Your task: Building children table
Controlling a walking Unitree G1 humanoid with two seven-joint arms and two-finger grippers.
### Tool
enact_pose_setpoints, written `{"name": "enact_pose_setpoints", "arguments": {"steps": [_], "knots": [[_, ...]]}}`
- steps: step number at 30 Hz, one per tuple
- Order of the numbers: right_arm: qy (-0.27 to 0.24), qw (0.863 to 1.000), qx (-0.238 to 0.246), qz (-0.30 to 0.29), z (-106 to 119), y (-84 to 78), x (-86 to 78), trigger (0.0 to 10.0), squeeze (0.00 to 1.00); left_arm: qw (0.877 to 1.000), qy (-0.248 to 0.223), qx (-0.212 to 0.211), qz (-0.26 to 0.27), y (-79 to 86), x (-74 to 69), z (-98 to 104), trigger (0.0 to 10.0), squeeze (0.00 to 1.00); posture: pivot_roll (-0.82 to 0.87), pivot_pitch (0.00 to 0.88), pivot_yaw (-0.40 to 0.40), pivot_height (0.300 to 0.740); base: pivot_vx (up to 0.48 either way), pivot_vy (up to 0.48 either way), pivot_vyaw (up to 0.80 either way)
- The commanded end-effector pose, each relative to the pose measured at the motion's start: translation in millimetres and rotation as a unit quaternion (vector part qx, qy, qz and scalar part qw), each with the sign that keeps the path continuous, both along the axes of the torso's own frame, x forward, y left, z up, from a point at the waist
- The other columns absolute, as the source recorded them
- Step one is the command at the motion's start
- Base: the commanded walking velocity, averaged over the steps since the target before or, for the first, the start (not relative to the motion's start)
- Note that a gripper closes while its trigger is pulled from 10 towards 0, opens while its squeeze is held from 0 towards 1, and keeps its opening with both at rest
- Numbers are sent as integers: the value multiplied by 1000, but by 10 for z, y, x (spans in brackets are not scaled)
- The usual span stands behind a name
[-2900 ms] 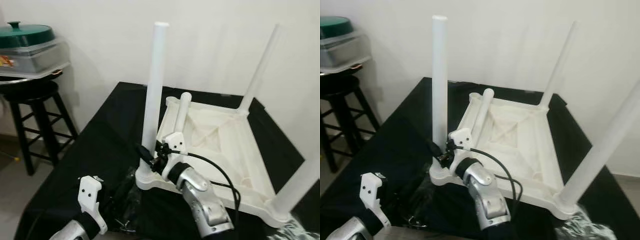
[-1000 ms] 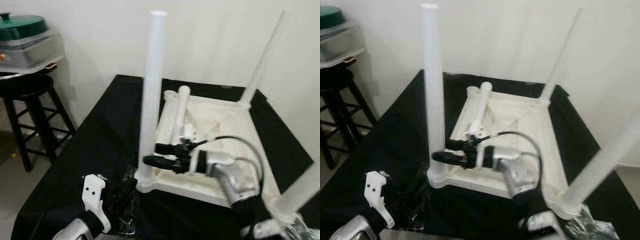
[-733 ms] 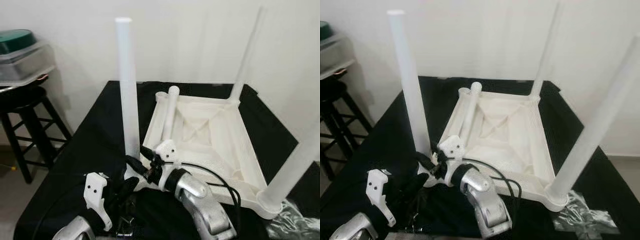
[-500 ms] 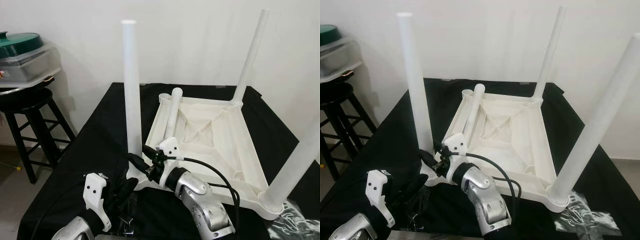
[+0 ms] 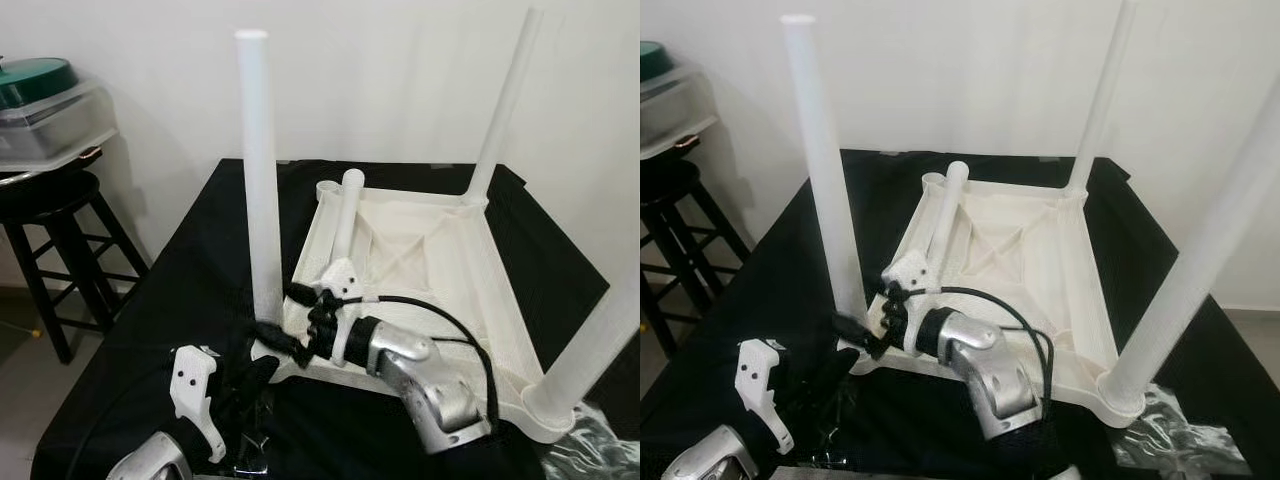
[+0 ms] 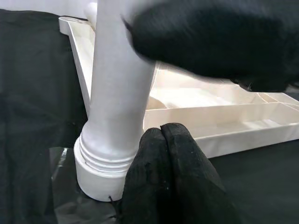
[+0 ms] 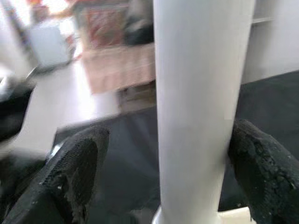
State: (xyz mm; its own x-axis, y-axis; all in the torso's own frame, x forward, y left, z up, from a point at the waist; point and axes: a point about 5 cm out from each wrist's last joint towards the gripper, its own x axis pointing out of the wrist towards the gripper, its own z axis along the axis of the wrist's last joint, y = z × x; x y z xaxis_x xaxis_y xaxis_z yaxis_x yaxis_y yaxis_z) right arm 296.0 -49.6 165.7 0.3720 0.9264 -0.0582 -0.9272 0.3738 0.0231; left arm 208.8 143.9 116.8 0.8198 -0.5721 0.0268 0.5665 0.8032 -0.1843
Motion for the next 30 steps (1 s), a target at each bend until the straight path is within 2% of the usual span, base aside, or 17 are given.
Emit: {"name": "enact_pose_setpoints", "arguments": {"steps": [1,2,3,4,6,7,8,9,15,22,25,26,28,29,30], "knots": [[-15,998,-14,51,46,-86,74,10000,0,1000,8,7,2,5,0,-47,10000,0,68,0,-12,740,0,0,0],[-15,998,-14,51,46,-86,74,10000,0,1000,8,7,2,5,0,-47,10000,0,68,0,-12,740,0,0,0],[-19,997,-23,68,90,-166,172,10000,0,1000,6,12,2,3,0,-48,10000,0,71,0,-13,740,0,0,0],[-19,997,-23,68,90,-166,172,10000,0,1000,6,12,2,3,0,-48,10000,0,71,0,-13,740,0,0,0],[-8,997,-21,69,129,-258,326,10000,0,1000,-2,27,3,-7,-1,-44,10000,0,76,0,-14,740,0,0,0],[-8,997,-21,69,129,-258,326,10000,0,1000,-2,27,3,-7,-1,-44,10000,0,76,0,-14,740,0,0,0],[-2,998,-19,68,133,-282,370,3804,0,999,-12,37,4,-14,-3,-31,10000,0,74,0,-14,740,0,0,0],[2,997,-19,72,133,-298,388,0,0,999,-19,41,10,-19,-4,-17,10000,0,74,0,-15,740,0,0,0],[5,997,-12,82,146,-340,406,0,0,998,-38,47,27,-19,8,25,10000,0,66,0,-15,740,0,0,0],[-1,997,-7,77,129,-396,430,0,0,998,-36,43,26,-29,11,19,10000,0,66,0,-15,740,0,0,0],[2,1000,6,4,32,-398,340,0,0,999,-29,37,23,-21,7,10,10000,0,58,0,-24,740,0,0,0],[13,996,33,-79,-65,-298,303,0,0,999,-28,36,23,-17,5,9,10000,0,57,0,-29,740,0,0,0],[13,996,33,-79,-65,-298,303,0,0,999,-28,36,23,-17,5,9,10000,0,57,0,-29,740,0,0,0],[25,989,52,-138,-127,-237,278,0,0,999,-28,36,23,-13,3,8,10000,0,55,0,-29,740,0,0,0],[70,967,73,-235,-348,-146,153,0,0,999,-28,36,24,-6,3,12,10000,0,47,0,-25,740,0,0,0]]}}
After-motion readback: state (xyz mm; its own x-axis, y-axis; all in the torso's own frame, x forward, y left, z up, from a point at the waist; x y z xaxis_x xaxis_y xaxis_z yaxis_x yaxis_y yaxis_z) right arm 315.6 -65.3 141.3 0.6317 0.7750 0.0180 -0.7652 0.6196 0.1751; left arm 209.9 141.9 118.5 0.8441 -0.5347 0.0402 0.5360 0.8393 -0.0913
